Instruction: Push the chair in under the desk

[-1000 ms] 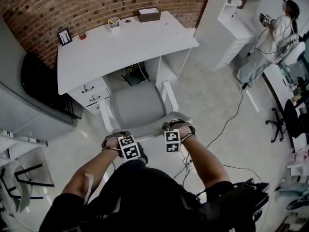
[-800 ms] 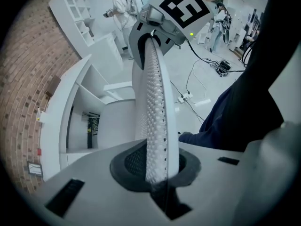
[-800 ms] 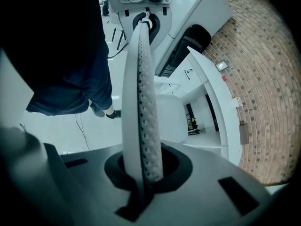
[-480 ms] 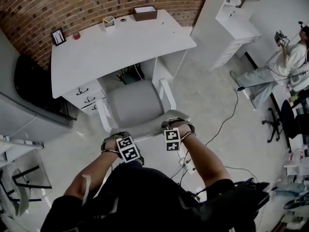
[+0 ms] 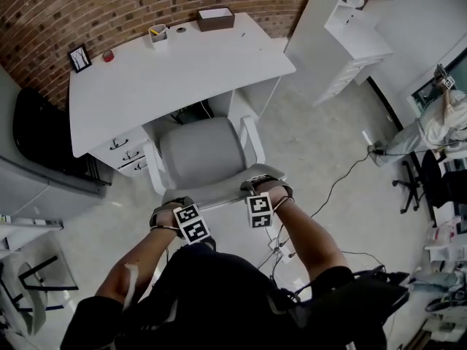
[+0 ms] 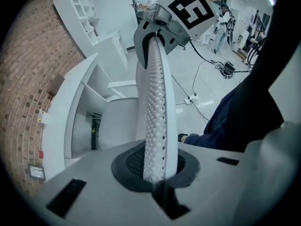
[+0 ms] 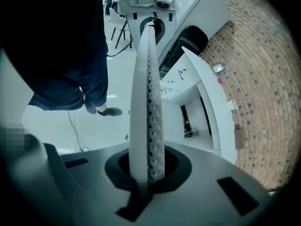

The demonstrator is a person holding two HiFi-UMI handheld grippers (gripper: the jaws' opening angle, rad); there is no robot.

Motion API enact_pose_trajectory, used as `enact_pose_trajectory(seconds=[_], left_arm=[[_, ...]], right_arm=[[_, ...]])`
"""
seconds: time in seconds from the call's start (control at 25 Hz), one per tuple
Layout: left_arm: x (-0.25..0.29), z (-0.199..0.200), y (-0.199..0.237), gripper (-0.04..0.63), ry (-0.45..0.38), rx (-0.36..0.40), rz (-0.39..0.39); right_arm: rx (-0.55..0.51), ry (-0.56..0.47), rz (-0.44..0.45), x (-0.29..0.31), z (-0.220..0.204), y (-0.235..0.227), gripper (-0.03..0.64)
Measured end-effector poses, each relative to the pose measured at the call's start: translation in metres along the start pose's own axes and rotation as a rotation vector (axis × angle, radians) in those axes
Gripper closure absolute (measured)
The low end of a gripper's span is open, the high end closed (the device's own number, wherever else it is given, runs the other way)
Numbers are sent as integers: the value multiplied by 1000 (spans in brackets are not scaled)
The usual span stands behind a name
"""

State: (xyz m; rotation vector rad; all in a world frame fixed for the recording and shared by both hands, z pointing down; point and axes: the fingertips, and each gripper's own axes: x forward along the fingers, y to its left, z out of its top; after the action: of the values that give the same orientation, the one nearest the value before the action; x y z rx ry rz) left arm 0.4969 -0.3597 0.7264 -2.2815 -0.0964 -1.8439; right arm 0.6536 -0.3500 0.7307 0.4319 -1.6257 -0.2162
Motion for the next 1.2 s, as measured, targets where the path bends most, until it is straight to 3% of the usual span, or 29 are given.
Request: enact_pose_trajectory(seconds=[0.72, 1.2], left_arm=[[12, 15, 55, 574, -1, -72, 26], [17, 32, 58, 565, 12, -150, 46]], right_arm=[[-49, -13, 16, 26, -22, -60, 604], [-112, -49, 22, 31, -37, -72, 604]])
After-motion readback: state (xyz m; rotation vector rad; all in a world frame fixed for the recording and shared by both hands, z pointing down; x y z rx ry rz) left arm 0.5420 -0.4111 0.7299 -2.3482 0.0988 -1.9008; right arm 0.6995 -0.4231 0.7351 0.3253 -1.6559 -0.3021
